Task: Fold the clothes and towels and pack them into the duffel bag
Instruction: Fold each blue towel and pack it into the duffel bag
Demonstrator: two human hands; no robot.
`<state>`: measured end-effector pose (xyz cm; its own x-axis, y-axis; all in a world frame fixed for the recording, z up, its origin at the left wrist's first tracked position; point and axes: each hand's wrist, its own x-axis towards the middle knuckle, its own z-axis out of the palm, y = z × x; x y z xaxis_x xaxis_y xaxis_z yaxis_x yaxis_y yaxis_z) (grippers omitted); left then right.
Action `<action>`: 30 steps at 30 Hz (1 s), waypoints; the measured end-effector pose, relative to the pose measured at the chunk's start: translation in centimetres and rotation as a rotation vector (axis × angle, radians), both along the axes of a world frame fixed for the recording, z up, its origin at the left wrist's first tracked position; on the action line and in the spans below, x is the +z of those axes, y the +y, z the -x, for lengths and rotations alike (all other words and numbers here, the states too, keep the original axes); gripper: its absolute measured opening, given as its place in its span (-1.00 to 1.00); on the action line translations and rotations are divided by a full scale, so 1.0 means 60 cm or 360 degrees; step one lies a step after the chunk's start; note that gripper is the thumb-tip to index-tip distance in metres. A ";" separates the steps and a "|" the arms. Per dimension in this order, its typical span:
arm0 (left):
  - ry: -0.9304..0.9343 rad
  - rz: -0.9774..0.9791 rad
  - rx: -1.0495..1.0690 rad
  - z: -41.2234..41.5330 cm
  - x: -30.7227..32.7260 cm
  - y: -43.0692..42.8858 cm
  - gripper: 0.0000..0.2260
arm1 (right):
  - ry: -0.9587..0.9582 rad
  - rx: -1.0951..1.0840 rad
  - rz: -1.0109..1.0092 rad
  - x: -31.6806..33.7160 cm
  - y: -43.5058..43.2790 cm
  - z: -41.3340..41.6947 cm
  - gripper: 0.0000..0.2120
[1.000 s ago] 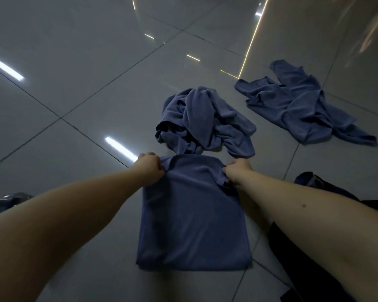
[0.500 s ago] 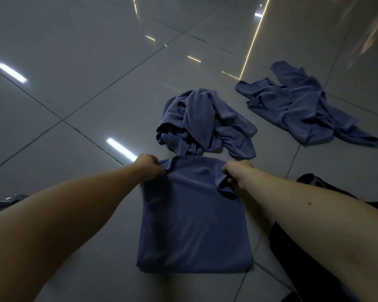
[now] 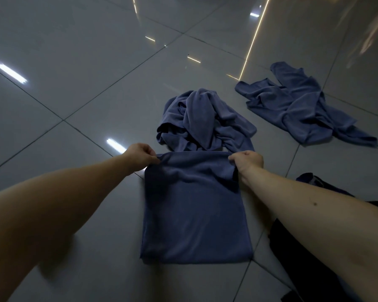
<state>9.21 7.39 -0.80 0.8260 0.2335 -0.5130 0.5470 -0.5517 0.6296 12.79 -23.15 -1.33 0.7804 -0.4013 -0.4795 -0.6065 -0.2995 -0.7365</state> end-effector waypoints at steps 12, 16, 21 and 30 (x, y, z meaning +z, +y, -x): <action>-0.0086 -0.0578 -0.0594 0.031 0.005 0.018 -0.86 | 0.0265 0.0942 0.0404 -0.018 -0.005 0.019 -0.88; -0.0158 -0.0645 -0.0620 0.038 0.004 0.019 -0.84 | 0.0090 0.1015 0.0542 -0.033 0.009 0.016 -0.79; -0.0226 -0.0661 -0.0560 0.039 0.013 0.022 -0.87 | 0.0032 0.0950 0.0654 -0.034 0.009 0.011 -0.85; -0.0270 -0.0706 -0.0635 0.085 0.158 0.047 -0.92 | -0.0071 0.1237 0.0457 0.144 -0.050 0.022 -0.88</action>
